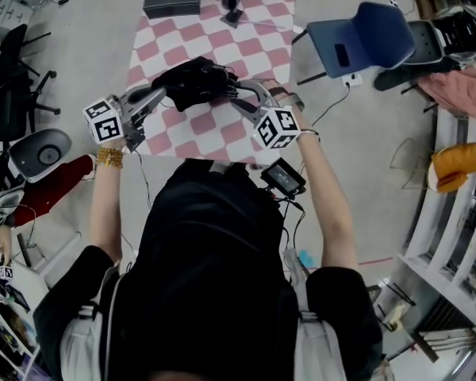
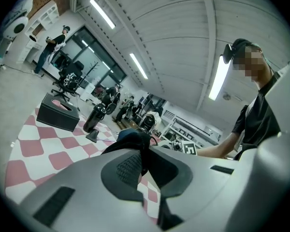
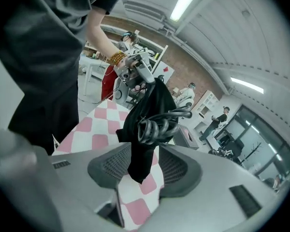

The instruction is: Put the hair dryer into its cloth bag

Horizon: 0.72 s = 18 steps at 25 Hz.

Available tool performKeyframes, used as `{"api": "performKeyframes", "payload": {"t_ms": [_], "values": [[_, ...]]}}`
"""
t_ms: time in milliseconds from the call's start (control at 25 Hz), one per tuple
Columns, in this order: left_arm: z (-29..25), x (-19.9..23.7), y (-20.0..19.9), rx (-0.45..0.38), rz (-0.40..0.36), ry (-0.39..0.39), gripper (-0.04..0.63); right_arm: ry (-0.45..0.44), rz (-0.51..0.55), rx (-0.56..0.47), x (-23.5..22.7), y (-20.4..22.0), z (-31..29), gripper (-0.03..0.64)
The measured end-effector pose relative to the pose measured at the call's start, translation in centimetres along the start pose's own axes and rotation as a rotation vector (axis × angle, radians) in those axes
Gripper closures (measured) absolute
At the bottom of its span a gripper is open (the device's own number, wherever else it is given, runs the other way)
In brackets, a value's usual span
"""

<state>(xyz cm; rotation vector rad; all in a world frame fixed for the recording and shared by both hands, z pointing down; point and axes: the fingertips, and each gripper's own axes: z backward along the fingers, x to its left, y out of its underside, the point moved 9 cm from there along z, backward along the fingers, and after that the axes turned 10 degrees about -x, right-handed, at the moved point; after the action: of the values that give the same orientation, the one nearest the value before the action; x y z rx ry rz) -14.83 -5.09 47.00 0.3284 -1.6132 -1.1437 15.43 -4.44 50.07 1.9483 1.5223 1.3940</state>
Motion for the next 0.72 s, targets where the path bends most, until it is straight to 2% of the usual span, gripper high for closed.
{"api": "performKeyframes", "payload": {"t_ms": [280, 400, 560, 640, 720], "values": [[0.3, 1.5, -0.1, -0.025, 0.034, -0.024, 0.568, 0.041, -0.359, -0.18, -3.5, 0.0, 1.3, 0.439], [0.3, 1.5, -0.4, -0.033, 0.04, -0.029, 0.568, 0.079, -0.508, -0.226, -5.6, 2.1, 2.2, 0.434], [0.1, 1.4, -1.0, -0.034, 0.04, -0.021, 0.568, 0.208, -0.788, -0.367, -8.4, 6.0, 3.4, 0.44], [0.2, 1.5, -1.0, -0.033, 0.039, -0.01, 0.568, 0.262, -0.917, -0.392, -9.6, 8.4, 2.2, 0.467], [0.1, 1.6, -1.0, -0.035, 0.043, -0.006, 0.568, 0.214, -1.001, -0.365, -10.4, 9.3, -0.1, 0.488]]}}
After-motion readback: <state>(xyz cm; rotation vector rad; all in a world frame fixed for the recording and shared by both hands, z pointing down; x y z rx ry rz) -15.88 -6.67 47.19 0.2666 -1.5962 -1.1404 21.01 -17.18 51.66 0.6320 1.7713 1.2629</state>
